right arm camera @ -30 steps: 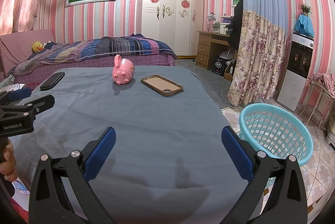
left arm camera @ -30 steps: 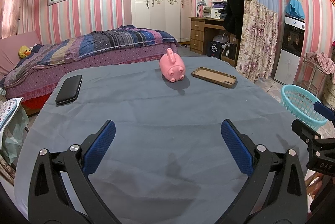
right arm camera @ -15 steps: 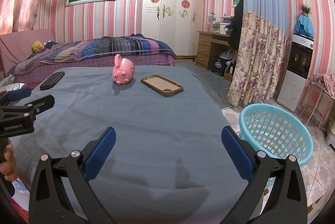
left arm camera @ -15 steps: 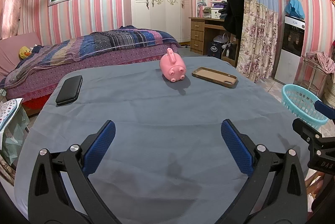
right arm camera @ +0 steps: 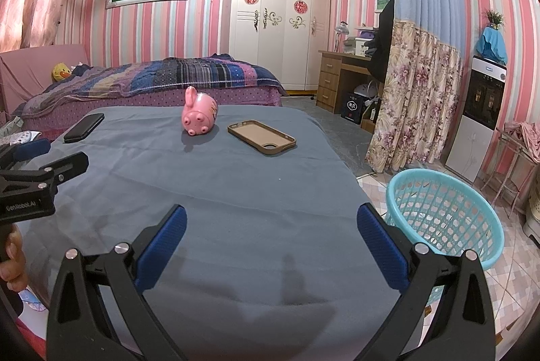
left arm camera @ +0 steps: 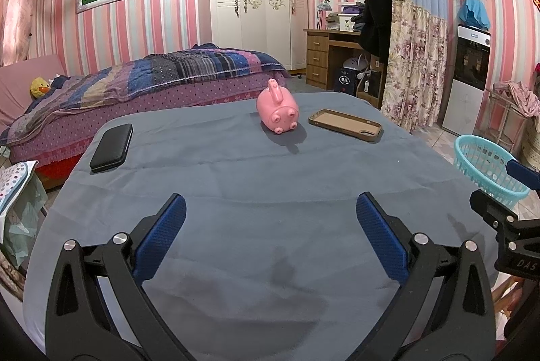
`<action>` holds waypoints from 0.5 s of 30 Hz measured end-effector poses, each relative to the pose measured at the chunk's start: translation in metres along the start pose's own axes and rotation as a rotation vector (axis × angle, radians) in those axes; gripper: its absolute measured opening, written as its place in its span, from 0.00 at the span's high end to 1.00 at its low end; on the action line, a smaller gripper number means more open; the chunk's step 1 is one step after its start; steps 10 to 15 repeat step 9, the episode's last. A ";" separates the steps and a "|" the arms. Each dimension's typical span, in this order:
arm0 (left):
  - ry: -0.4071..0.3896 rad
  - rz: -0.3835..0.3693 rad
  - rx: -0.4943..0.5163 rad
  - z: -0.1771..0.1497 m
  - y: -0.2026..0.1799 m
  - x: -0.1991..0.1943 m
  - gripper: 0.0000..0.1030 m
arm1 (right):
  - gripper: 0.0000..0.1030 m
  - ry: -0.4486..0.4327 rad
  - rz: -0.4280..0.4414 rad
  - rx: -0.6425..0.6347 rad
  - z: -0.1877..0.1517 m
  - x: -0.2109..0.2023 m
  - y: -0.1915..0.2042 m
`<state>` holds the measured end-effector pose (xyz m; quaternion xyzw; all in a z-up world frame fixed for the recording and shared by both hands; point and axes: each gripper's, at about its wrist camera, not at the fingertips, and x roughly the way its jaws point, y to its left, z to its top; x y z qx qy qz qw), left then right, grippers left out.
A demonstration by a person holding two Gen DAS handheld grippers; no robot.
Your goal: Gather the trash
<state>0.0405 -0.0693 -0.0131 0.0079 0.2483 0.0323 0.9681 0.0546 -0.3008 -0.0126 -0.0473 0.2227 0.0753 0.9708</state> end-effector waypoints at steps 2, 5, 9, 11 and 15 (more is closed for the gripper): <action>-0.001 -0.001 0.002 0.000 0.000 0.000 0.05 | 0.04 -0.001 0.000 0.000 0.000 0.000 0.000; -0.002 -0.003 0.008 0.000 0.000 0.000 0.05 | 0.04 0.000 0.000 -0.001 0.000 0.000 0.000; -0.001 -0.011 0.009 0.000 0.000 0.001 0.05 | 0.04 0.000 0.000 0.000 -0.001 0.000 0.000; -0.001 -0.011 0.009 0.000 0.000 0.001 0.05 | 0.04 0.000 0.000 0.000 -0.001 0.000 0.000; -0.001 -0.011 0.009 0.000 0.000 0.001 0.05 | 0.04 0.000 0.000 0.000 -0.001 0.000 0.000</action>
